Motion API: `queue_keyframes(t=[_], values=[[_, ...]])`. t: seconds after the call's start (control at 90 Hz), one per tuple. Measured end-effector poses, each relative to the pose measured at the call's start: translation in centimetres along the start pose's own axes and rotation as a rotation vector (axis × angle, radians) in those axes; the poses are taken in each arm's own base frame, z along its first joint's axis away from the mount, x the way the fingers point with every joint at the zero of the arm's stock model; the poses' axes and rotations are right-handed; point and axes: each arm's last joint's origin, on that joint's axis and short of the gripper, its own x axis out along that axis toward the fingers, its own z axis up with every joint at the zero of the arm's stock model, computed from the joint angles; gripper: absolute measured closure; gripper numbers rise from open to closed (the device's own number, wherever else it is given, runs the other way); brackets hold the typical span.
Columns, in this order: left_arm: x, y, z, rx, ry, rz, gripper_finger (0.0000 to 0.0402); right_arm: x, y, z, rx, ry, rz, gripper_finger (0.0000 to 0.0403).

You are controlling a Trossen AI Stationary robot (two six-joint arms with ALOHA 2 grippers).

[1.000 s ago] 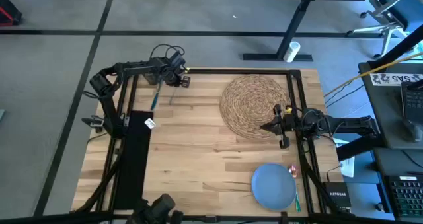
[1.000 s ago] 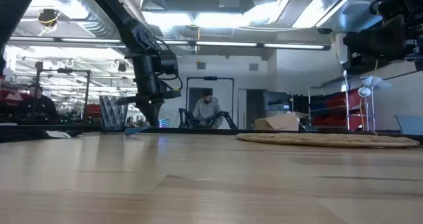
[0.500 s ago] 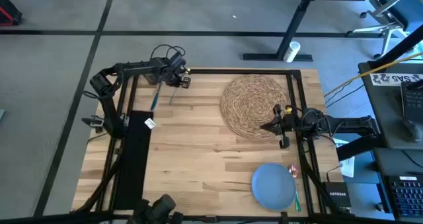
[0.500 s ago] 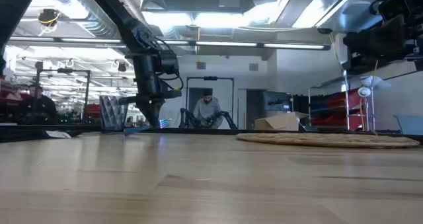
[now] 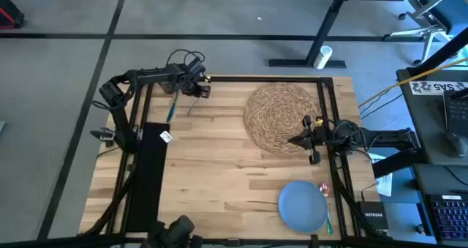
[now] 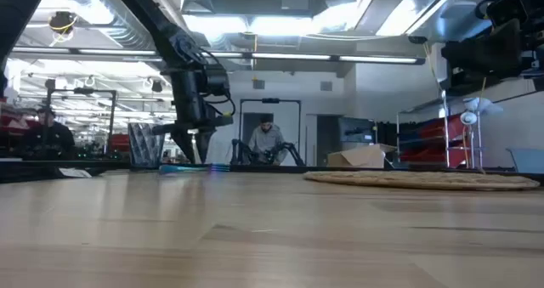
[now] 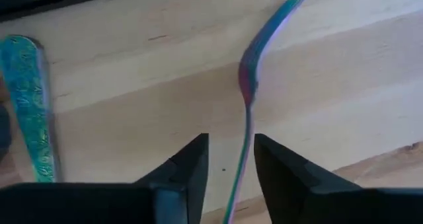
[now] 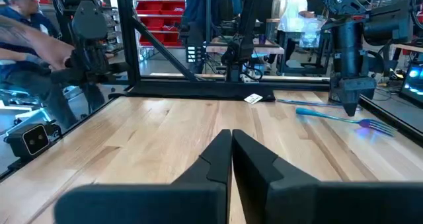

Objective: Set table place
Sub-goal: Move the blue fork to the top left of the table

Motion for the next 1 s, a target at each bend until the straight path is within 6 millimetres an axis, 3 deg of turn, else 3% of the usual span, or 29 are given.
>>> queue_keyframes(t=[0.5,1.0], values=[[-0.1,-3.1,-1.8,0.069,0.042,-0.086,0.0293,0.0,0.0,0.0,0.000,0.000,0.000,0.0402],[0.0,-0.6,-0.2,0.042,-0.010,0.000,0.0339,0.0,0.0,0.0,0.000,0.000,0.000,0.0402]])
